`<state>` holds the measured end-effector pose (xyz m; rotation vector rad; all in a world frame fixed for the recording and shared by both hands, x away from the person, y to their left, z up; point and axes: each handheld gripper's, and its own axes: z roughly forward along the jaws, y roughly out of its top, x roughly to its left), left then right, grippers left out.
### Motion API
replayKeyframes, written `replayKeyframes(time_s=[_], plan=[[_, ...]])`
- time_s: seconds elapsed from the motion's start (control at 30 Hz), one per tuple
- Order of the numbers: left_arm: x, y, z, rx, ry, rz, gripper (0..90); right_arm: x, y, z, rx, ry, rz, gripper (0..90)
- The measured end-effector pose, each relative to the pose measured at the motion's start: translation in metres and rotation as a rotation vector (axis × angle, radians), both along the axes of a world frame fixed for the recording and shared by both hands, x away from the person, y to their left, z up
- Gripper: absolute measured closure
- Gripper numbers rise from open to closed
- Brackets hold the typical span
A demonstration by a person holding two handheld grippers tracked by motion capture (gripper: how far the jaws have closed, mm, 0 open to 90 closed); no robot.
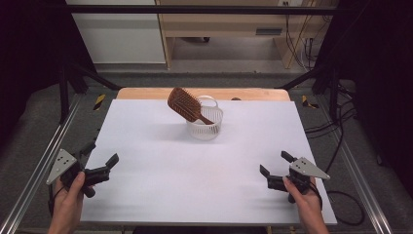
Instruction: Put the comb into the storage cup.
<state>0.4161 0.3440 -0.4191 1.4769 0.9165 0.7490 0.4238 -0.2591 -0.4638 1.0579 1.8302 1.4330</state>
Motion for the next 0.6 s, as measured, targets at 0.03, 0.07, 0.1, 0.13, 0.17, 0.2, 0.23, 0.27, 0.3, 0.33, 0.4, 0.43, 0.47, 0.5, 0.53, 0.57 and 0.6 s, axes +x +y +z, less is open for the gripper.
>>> replayKeyframes(time_s=[0.03, 0.07, 0.1, 0.13, 0.17, 0.2, 0.23, 0.27, 0.3, 0.33, 0.4, 0.43, 0.47, 0.5, 0.53, 0.57, 0.6], plan=[[-0.001, -0.001, -0.001, 0.012, -0.002, 0.001, 1.5, 0.000, 0.000, 0.000, -0.004, -0.001, 0.001, 4.4], [-0.001, -0.002, -0.002, 0.007, 0.001, -0.008, 1.4, 0.000, 0.000, 0.000, -0.004, -0.001, 0.001, 4.4], [-0.001, -0.003, -0.002, 0.007, 0.000, -0.010, 1.4, 0.000, 0.000, -0.001, -0.005, -0.002, 0.003, 4.4], [-0.001, -0.004, -0.003, 0.007, 0.001, -0.012, 1.4, 0.000, 0.001, -0.001, -0.004, 0.001, 0.005, 4.4], [-0.001, -0.005, -0.003, 0.007, 0.002, -0.013, 1.4, 0.000, 0.001, -0.001, -0.006, 0.000, 0.006, 4.4], [-0.001, -0.006, -0.003, 0.006, 0.003, -0.016, 1.5, 0.000, 0.001, -0.001, -0.008, 0.000, 0.009, 4.4], [-0.001, -0.007, -0.004, 0.008, 0.004, -0.018, 1.4, 0.000, 0.001, -0.001, -0.009, -0.003, 0.012, 4.4], [-0.001, -0.007, -0.004, 0.011, 0.004, -0.021, 1.4, 0.000, 0.001, -0.001, -0.010, -0.003, 0.014, 4.4], [-0.001, -0.009, -0.005, 0.009, 0.006, -0.022, 1.4, -0.001, 0.001, -0.001, -0.011, -0.004, 0.015, 4.4], [-0.001, -0.010, -0.006, 0.009, 0.008, -0.025, 1.5, -0.001, 0.001, -0.001, -0.013, -0.005, 0.015, 4.4], [-0.002, -0.013, -0.007, 0.009, 0.012, -0.028, 1.5, -0.001, 0.001, -0.001, -0.016, -0.007, 0.020, 4.4], [-0.002, -0.014, -0.008, 0.008, 0.016, -0.030, 1.5, -0.001, 0.001, -0.001, -0.017, -0.008, 0.020, 4.4], [-0.003, -0.016, -0.009, 0.011, 0.018, -0.034, 1.5, -0.001, 0.001, -0.001, -0.017, -0.009, 0.021, 4.4], [-0.003, -0.018, -0.010, 0.009, 0.020, -0.038, 1.5, -0.001, 0.001, -0.001, -0.016, -0.009, 0.022, 4.4], [-0.003, -0.019, -0.011, 0.009, 0.021, -0.041, 1.5, -0.001, 0.001, -0.001, -0.018, -0.011, 0.022, 4.4], [-0.003, -0.020, -0.012, 0.010, 0.022, -0.045, 1.5, -0.001, 0.001, -0.001, -0.018, -0.011, 0.022, 4.4], [-0.003, -0.022, -0.013, 0.009, 0.024, -0.047, 1.5, -0.001, 0.001, -0.001, -0.017, -0.011, 0.022, 4.4]])
